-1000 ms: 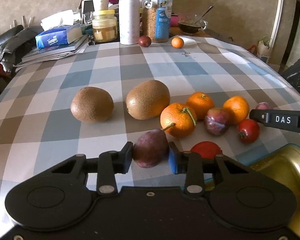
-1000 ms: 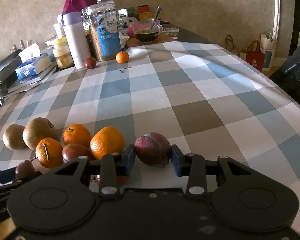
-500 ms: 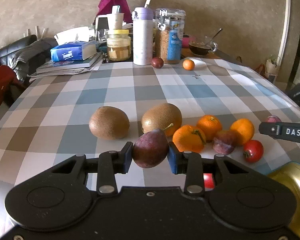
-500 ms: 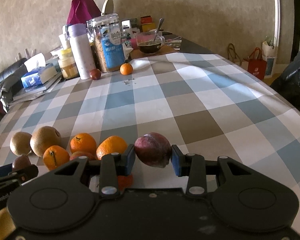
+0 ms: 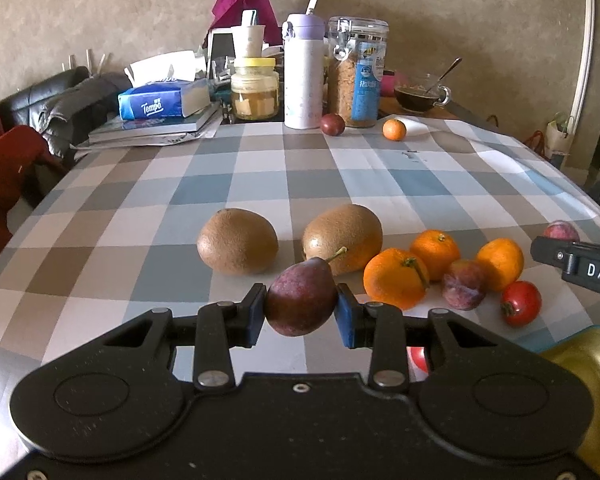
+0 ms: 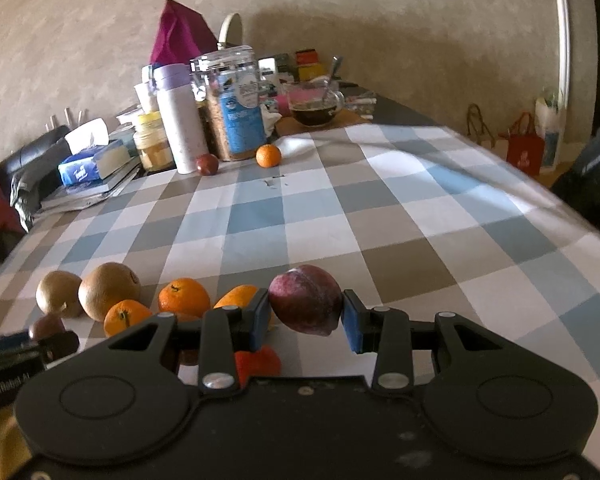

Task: Organize fruits
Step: 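Carry both fruits over the gold tray and open both tools to drop them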

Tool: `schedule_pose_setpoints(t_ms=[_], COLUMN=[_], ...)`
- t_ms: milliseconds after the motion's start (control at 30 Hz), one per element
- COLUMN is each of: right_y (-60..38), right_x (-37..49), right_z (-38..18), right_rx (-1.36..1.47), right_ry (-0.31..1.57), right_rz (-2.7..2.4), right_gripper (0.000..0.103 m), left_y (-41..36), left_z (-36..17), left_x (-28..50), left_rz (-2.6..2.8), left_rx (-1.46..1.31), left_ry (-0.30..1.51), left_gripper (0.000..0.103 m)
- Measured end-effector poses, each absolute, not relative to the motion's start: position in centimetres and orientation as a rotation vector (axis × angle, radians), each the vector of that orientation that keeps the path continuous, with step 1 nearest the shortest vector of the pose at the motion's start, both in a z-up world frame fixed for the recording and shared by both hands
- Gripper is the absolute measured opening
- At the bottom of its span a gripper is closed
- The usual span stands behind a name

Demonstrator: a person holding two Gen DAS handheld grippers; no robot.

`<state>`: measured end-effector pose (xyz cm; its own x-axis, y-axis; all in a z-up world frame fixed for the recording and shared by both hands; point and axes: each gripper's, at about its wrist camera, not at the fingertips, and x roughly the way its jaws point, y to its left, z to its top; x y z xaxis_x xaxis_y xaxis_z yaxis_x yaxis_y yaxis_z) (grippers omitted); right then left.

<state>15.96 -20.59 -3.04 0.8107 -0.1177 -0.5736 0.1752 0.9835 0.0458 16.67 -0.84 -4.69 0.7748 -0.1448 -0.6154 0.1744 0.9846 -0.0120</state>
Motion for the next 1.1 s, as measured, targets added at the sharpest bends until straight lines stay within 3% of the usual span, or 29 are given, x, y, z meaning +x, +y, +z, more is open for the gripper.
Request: schedule_pose_setpoints(t_ms=[333, 667, 1100], right_y=[-19.5, -18.8, -17.6], right_x=[14.5, 8.6, 2.4], right_z=[-1.5, 2.7, -0.6], right_rx=[0.067, 0.089, 0.165], right_ry=[0.537, 0.584, 0.718], right_rz=[-0.080, 0.041, -0.015], right_gripper=[0.039, 0.039, 0.040], left_y=[-0.2, 0.4, 0.5], left_z=[-2.9, -0.7, -3.0], left_x=[15.1, 11.0, 6.4], left_rz=[-0.164, -0.140, -0.080], left_rx=[0.026, 0.043, -0.020], left_ry=[0.664, 0.844, 0.927], left_gripper=[0.045, 0.045, 0.045])
